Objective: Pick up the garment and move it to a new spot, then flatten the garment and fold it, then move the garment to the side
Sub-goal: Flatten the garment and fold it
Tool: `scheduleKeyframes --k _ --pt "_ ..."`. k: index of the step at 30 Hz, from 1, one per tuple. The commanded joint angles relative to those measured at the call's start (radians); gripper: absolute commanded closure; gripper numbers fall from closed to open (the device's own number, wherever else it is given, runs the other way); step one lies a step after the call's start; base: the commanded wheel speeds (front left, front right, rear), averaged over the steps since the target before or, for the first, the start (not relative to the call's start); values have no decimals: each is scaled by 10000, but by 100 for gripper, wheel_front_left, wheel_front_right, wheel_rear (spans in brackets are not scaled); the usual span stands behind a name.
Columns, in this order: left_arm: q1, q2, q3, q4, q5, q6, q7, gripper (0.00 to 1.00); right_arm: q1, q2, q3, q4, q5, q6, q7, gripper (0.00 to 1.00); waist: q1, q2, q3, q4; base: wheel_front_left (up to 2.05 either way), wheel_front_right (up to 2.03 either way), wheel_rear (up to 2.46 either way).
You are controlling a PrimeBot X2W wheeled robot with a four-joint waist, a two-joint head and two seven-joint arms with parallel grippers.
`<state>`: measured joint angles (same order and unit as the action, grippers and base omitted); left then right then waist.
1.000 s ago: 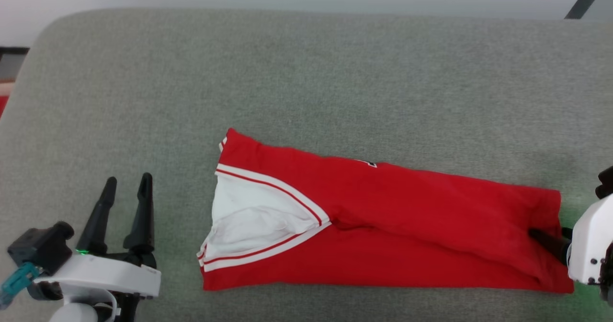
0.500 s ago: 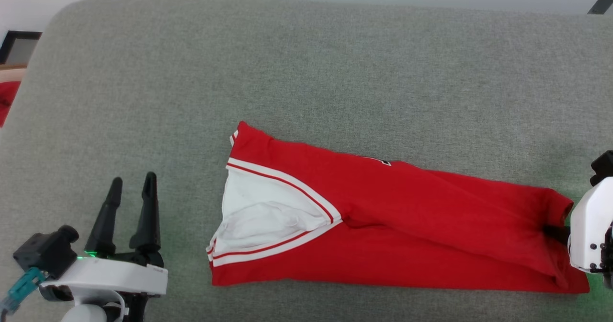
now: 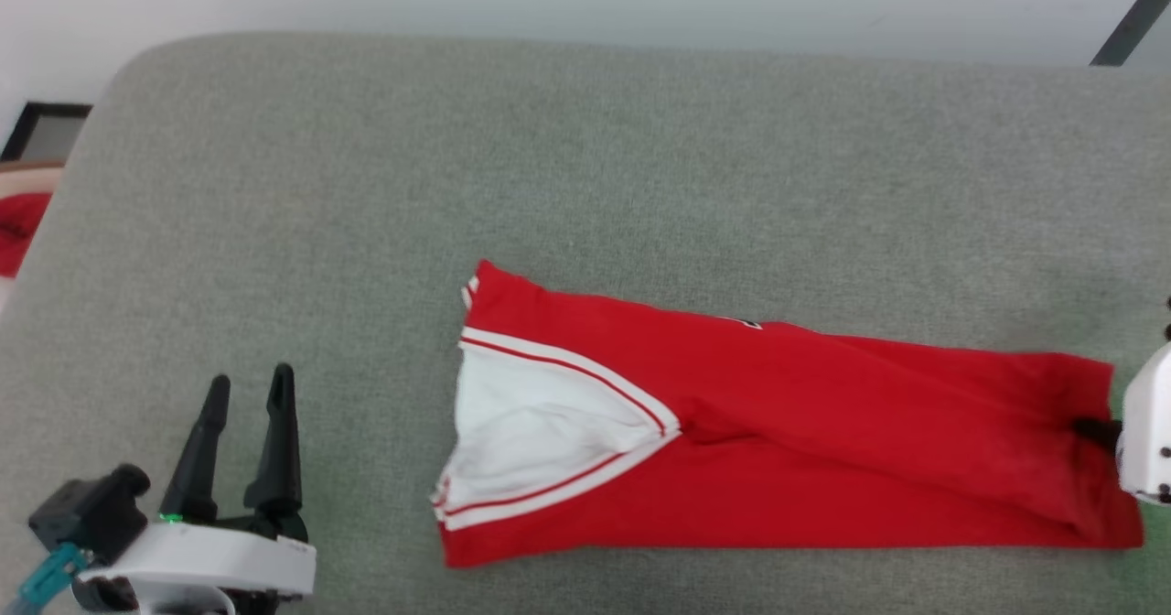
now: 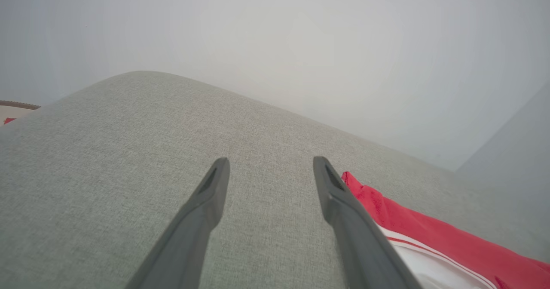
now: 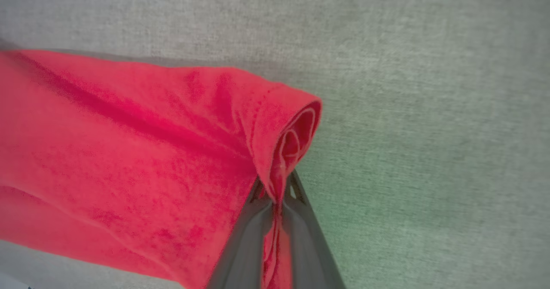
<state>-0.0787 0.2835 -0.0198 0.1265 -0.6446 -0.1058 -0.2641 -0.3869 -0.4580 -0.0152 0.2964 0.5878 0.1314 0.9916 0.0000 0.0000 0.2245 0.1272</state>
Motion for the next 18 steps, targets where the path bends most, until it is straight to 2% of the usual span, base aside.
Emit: scheduleKeyframes --k 1,11,14,18 --pt "166 -23 47 31 119 -50 6 0 -174 -128 -82 135 -29 -15 -90 100 0 0 -222 -102 0 0 0" --pt "433 -34 23 162 103 -122 6 0 -579 -1338 -422 1804 -68 -15 -746 100 0 0 -705 -216 0 0 0" --pt "520 1 34 209 64 -140 6 0 -737 -1379 -289 2060 -22 -13 -774 100 0 0 -858 -298 0 0 0" --pt "687 17 38 262 5 -143 10 0 -691 -1283 21 1681 277 -13 -750 100 0 0 -1082 -435 0 0 0"
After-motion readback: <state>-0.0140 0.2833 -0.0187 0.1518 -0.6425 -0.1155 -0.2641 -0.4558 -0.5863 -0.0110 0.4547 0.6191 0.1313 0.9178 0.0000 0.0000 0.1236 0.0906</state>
